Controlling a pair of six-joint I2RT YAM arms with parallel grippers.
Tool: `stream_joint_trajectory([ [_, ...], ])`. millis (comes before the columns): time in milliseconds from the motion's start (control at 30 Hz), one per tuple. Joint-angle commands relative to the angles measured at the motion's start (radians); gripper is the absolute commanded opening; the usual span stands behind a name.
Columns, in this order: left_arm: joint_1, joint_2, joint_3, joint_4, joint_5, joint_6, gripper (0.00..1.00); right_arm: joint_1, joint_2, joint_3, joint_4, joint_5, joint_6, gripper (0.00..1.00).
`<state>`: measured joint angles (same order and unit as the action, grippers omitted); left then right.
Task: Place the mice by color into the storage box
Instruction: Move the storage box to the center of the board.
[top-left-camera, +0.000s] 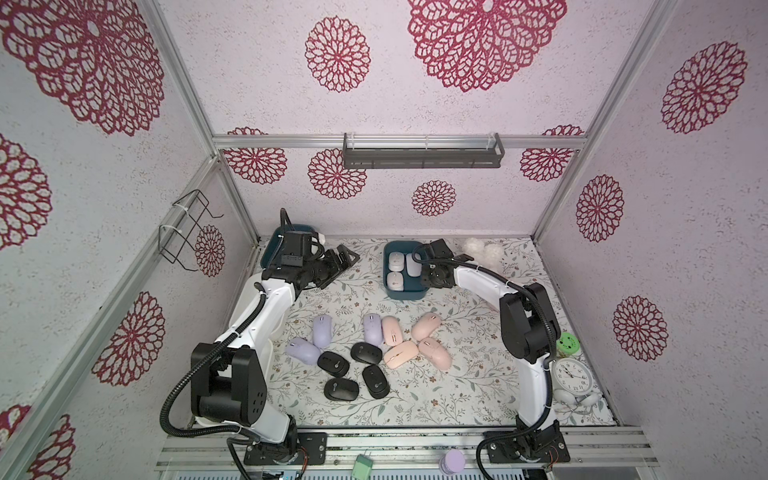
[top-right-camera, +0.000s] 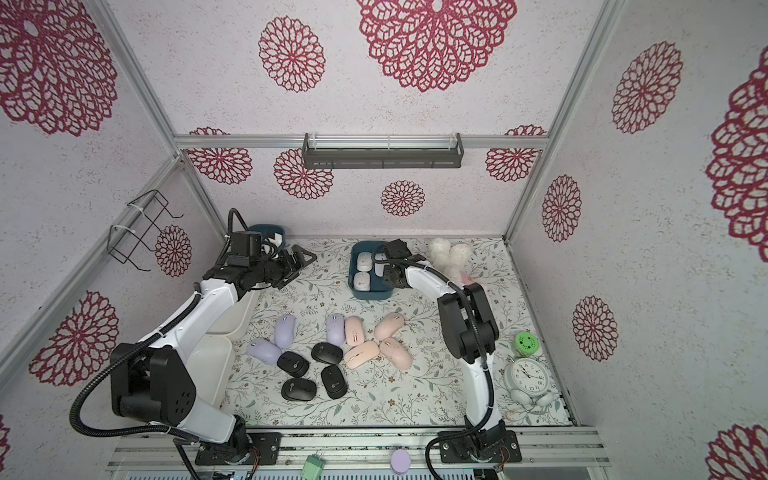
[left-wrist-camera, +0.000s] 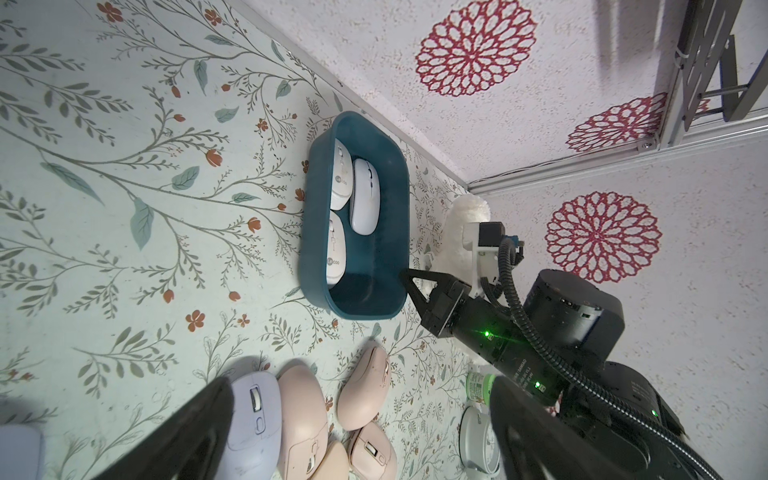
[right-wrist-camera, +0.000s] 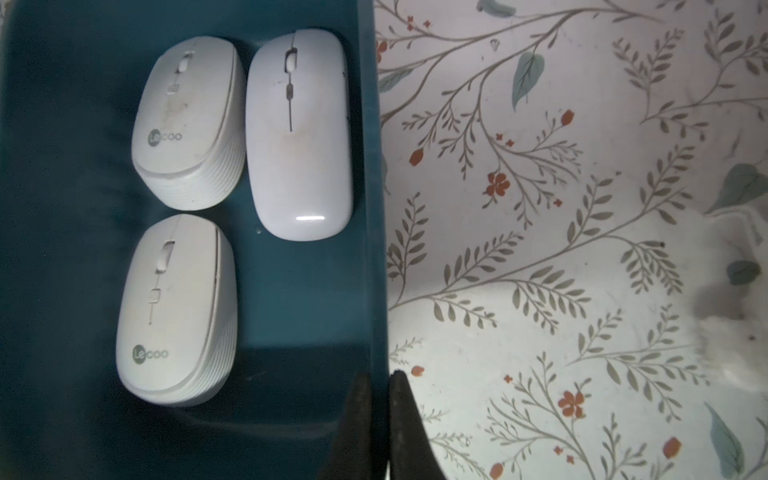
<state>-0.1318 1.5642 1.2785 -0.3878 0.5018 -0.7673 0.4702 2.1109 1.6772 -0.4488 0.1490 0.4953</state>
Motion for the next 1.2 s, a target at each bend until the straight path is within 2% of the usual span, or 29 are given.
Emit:
stream_joint_trajectory([
  [0,0.009,-0.001,0.030,-0.010,-0.007,0.016,0.98,-0.022,0.012,0.045,-0.006,0.042,-0.014,0.03],
  [233,0.021,-0.001,0.030,-0.007,-0.002,0.018,0.98,-0.079,0.051,0.099,0.016,0.055,-0.098,0.00],
  [467,0.043,0.000,0.036,-0.018,-0.021,0.040,0.98,-0.123,0.170,0.294,-0.097,0.099,-0.213,0.00],
  [767,0.103,0.026,0.059,-0.047,-0.042,0.092,0.98,-0.150,0.254,0.440,-0.156,0.098,-0.290,0.01],
  [867,0.131,0.044,0.081,-0.077,-0.055,0.124,0.98,-0.150,0.246,0.448,-0.157,0.094,-0.300,0.09],
  [900,0.140,0.053,0.091,-0.095,-0.067,0.142,0.98,-0.150,0.237,0.449,-0.156,0.090,-0.298,0.15],
  [1067,0.187,0.112,0.187,-0.219,-0.237,0.255,0.99,-0.135,0.156,0.461,-0.144,0.038,-0.288,0.39],
  [1167,0.218,0.200,0.287,-0.300,-0.284,0.283,0.98,-0.114,0.102,0.462,-0.136,0.026,-0.280,0.48],
])
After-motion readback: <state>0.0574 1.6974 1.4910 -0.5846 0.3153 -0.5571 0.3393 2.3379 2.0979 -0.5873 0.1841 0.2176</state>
